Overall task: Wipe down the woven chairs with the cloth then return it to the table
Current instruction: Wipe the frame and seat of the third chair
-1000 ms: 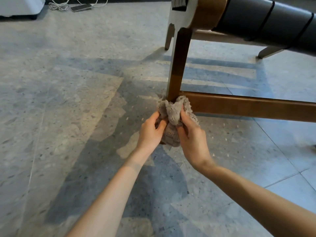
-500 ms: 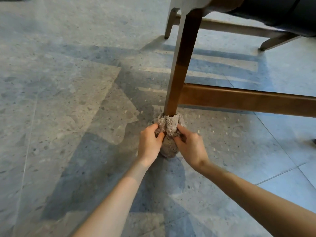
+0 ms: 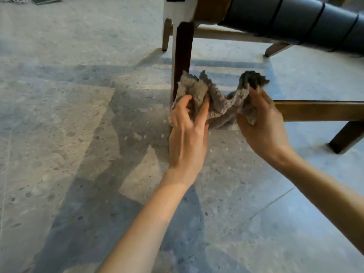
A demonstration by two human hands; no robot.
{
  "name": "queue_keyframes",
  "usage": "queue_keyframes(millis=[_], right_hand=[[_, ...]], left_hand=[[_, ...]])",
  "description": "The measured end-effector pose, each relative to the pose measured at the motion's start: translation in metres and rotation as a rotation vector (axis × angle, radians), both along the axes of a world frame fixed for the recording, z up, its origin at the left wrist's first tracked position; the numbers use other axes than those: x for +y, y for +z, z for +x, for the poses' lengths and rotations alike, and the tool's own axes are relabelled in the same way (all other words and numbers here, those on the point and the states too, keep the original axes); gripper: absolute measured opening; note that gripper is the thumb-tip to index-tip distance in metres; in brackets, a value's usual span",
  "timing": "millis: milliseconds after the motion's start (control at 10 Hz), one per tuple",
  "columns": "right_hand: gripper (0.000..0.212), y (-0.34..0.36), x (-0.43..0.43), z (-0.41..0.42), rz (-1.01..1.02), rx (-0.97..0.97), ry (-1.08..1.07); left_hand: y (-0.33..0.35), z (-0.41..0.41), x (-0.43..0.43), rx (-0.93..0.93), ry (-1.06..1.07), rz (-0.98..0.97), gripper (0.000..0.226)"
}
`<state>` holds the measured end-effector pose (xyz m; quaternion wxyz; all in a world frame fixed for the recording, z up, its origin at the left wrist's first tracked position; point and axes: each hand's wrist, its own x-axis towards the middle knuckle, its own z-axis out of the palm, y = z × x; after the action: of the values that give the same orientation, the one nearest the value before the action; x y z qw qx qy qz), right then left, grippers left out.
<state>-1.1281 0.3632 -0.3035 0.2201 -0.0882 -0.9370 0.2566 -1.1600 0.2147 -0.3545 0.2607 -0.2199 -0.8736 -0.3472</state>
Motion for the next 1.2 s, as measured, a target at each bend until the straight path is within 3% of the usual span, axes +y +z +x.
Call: queue_keyframes(millis=[100,200,400,700,1200], right_hand=[[0.074,-0.007,0.007,-0.009,0.223,-0.235,0.096],[0.077,-0.016,0.009,-0.023,0.474,-0.299,0.146],[0.069,-0.024,0.018,-0.054,0.857,-0.286,0.251],[0.074,-0.026,0.083,-0.045,0.92,-0.242,0.314],[0.078,-0.025,0.349,0.012,0.839,-0.343,0.144]], left_hand=[[-0.006,-0.011,0.0,0.169,0.22,-0.514,0.053],[-0.009,-0.022,0.001,0.347,0.302,-0.768,0.055],[-0.011,-0.027,0.01,0.343,0.405,-1.056,0.057],[0.004,-0.027,0.068,0.394,0.371,-1.03,0.038],[0.02,0.01,0.342,0.264,0.074,-1.051,0.042]])
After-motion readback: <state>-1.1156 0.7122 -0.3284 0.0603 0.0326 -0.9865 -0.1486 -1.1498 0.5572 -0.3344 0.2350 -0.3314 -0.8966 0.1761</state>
